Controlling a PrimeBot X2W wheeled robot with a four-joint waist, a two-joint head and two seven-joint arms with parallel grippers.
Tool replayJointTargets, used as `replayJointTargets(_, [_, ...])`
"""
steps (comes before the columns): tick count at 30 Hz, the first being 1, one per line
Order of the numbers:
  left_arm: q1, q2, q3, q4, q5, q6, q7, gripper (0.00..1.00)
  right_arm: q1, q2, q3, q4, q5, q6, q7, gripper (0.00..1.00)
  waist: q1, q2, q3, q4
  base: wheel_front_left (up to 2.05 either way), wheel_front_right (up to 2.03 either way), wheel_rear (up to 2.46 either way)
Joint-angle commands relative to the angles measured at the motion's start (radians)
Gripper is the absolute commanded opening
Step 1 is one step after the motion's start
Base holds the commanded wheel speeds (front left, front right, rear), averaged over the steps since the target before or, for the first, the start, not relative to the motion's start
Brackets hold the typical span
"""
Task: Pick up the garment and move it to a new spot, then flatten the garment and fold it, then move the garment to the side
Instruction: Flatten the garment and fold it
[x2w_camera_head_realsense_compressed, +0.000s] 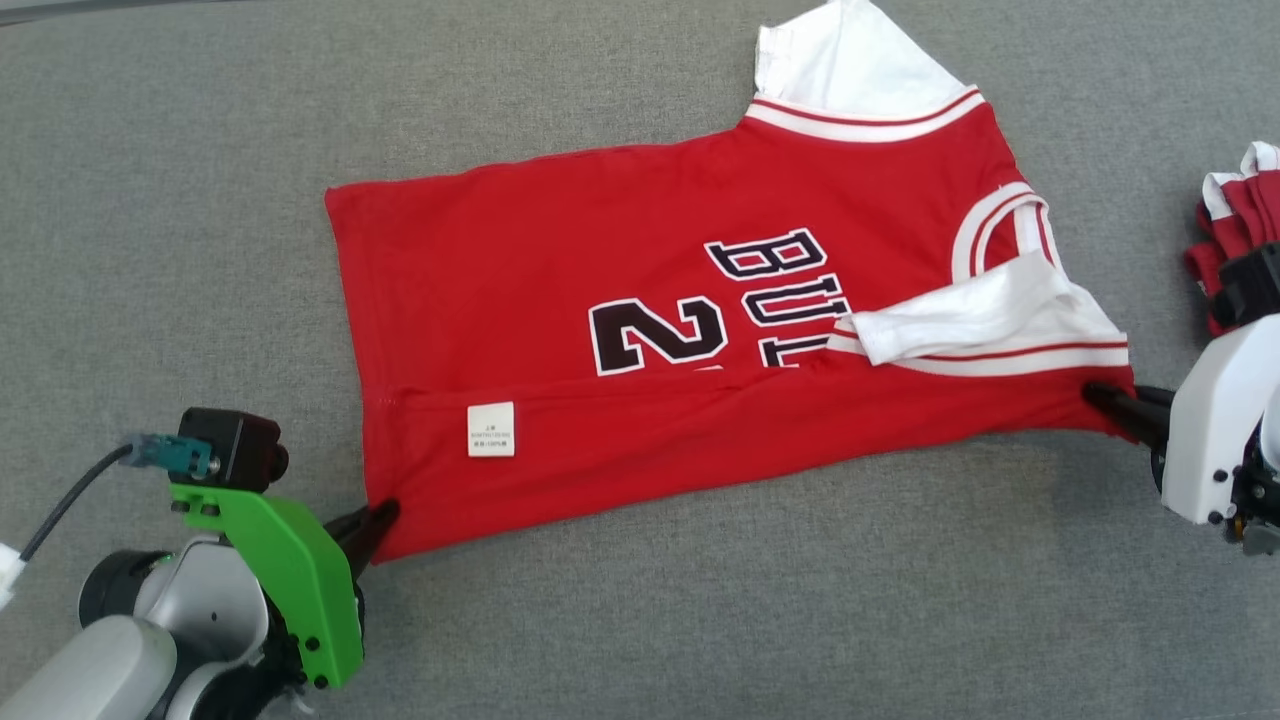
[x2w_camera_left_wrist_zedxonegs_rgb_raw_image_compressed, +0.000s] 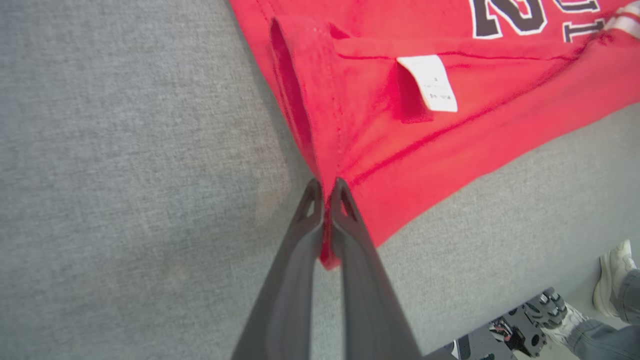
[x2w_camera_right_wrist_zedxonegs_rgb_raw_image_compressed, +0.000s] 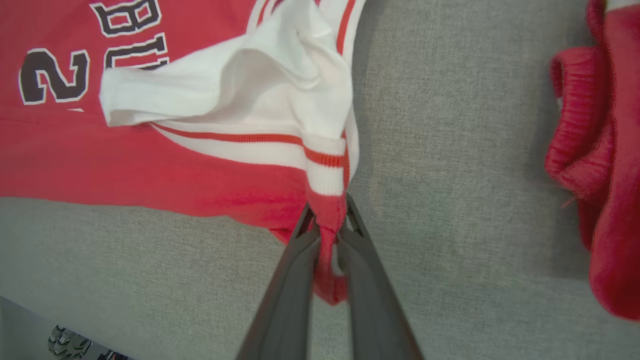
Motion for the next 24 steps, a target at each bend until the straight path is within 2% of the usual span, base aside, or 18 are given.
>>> replayJointTargets(1, [0.041, 0.018, 0.007, -0.038, -0.015, 0.012, -0.001, 0.00, 0.042, -0.007, -0.008, -0.027, 0.021, -0.002, 0.026, 0.00, 0.0000, 0.0112, -0.010, -0.003, 0.00, 0.00, 0.00])
replayJointTargets(7, [0.184, 0.054, 0.007, -0.162, -0.033, 0.052, -0.045, 0.00, 0.218, -0.011, -0.057, -0.144, 0.073, -0.001, 0.078, 0.00, 0.0000, 0.0112, -0.019, 0.000, 0.00, 0.00, 0.00])
replayJointTargets(12, [0.270, 0.060, 0.033, -0.185, -0.054, 0.079, -0.102, 0.00, 0.341, -0.007, -0.108, -0.197, 0.084, -0.001, 0.074, 0.00, 0.0000, 0.0112, -0.015, 0.000, 0.00, 0.00, 0.00])
replayJointTargets(20, [0.273, 0.112, 0.071, -0.208, -0.069, 0.076, -0.094, 0.00, 0.347, -0.002, -0.159, -0.208, 0.076, -0.001, 0.073, 0.00, 0.0000, 0.0112, -0.020, -0.004, 0.00, 0.00, 0.00])
replayJointTargets(24, [0.292, 0.098, 0.058, -0.215, -0.072, 0.083, -0.093, 0.00, 0.361, 0.011, -0.138, -0.205, 0.068, -0.001, 0.078, 0.00, 0.0000, 0.0112, -0.012, -0.007, 0.00, 0.00, 0.00])
